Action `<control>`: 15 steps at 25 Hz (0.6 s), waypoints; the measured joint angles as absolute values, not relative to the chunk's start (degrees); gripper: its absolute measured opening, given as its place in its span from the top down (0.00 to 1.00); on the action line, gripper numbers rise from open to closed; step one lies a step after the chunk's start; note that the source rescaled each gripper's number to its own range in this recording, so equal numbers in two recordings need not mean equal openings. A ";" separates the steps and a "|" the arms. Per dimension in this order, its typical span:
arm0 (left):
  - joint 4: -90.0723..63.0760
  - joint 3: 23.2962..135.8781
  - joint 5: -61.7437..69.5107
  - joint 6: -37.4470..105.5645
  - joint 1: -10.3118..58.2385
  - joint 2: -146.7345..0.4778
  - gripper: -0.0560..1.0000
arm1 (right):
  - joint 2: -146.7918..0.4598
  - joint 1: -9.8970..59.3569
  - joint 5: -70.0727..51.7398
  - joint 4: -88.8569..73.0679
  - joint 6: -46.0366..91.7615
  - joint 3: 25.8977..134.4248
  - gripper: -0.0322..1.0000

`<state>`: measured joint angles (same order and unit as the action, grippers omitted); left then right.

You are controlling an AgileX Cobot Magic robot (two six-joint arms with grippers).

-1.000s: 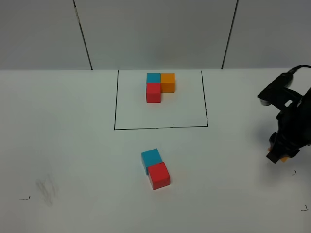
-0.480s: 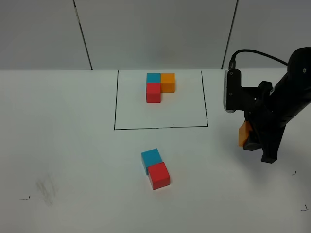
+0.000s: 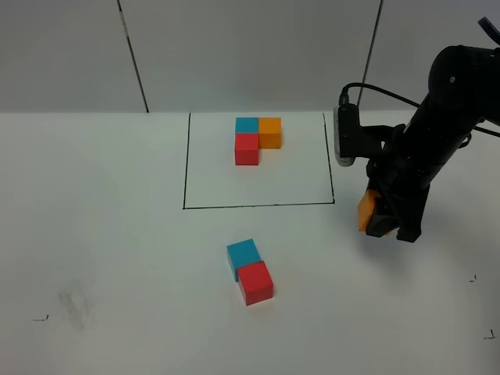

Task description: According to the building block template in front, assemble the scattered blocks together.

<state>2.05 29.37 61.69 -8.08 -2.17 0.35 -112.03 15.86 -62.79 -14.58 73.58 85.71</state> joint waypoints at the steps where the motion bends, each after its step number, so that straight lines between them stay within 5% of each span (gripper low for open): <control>1: 2.05 29.37 61.69 -8.08 -2.17 0.35 0.00 | -112.33 16.35 -62.93 -14.61 74.31 85.98 0.78; 15: 2.05 29.37 61.69 -8.08 -2.17 0.35 0.00 | -119.13 22.59 -60.02 -13.40 80.34 87.43 0.78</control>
<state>2.05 29.37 61.69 -8.08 -2.17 0.35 -119.13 22.59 -60.02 -13.40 80.34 87.43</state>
